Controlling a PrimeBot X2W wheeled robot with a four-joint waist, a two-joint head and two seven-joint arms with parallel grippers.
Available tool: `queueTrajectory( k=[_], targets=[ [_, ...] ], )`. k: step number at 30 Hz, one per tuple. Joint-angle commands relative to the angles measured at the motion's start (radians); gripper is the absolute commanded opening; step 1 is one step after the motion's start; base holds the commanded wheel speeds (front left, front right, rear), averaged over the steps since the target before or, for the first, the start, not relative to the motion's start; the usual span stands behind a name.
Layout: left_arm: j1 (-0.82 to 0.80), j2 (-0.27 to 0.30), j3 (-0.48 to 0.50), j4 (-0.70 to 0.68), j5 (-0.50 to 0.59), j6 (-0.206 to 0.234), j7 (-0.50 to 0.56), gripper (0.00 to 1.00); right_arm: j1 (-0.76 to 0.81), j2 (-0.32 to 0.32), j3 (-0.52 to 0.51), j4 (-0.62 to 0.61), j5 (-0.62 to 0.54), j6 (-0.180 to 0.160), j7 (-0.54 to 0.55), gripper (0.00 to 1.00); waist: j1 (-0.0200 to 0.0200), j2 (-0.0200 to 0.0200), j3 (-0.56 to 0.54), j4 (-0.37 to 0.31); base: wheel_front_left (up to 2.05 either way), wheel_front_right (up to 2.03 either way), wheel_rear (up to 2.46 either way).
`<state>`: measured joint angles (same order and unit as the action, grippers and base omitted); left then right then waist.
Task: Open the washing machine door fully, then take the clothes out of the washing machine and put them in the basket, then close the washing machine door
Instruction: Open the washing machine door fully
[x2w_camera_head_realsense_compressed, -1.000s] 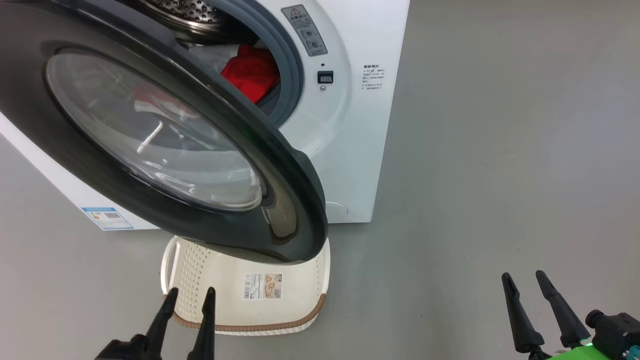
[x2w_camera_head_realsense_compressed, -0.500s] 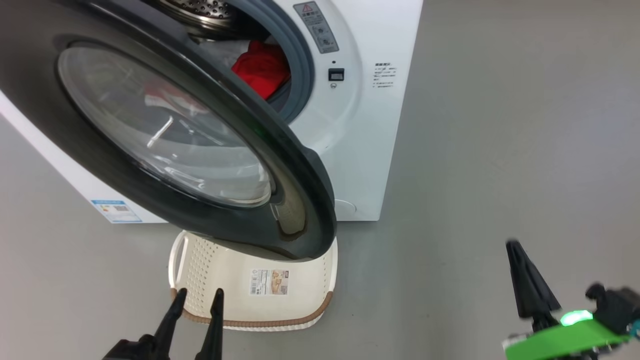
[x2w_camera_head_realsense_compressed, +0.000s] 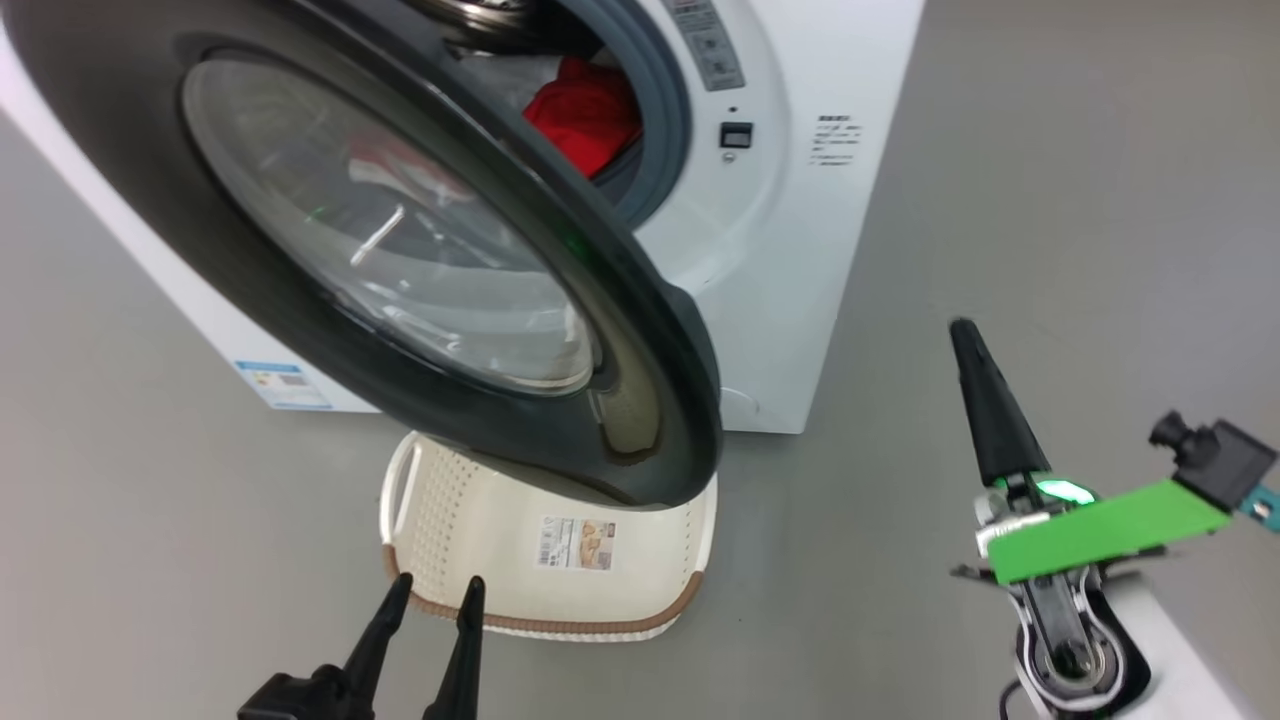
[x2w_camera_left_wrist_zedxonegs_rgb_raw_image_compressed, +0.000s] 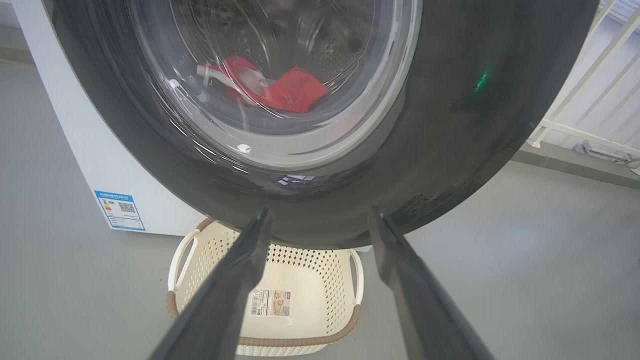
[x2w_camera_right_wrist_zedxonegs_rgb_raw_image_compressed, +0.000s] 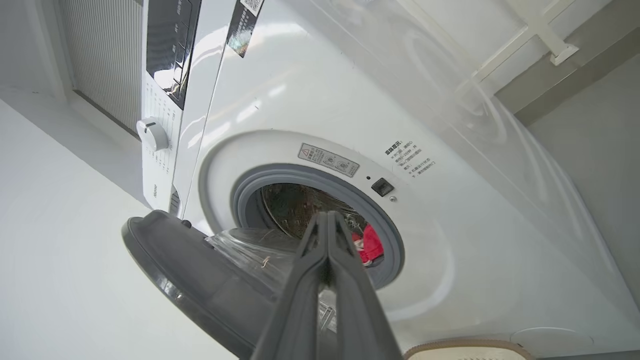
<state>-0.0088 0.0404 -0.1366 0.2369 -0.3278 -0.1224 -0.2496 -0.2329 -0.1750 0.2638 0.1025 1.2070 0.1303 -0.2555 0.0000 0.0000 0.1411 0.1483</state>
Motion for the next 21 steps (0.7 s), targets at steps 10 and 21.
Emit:
queueTrajectory(
  k=[10, 21],
  targets=[
    [-0.052, 0.010, -0.014, -0.026, -0.020, 0.010, -0.012, 1.00, -0.168, -0.076, 0.140, -0.018, 0.352, 0.000, 0.095, 0.00, 0.0000, 0.0000, 0.045, 0.057, 0.00, 0.00, 0.00],
    [-0.052, 0.010, -0.039, -0.026, -0.041, 0.017, -0.012, 1.00, -0.219, -0.050, 0.069, 0.068, 0.556, 0.000, 0.482, 0.00, 0.0000, 0.0000, 0.060, 0.090, 0.00, 0.00, 0.00]
  ],
)
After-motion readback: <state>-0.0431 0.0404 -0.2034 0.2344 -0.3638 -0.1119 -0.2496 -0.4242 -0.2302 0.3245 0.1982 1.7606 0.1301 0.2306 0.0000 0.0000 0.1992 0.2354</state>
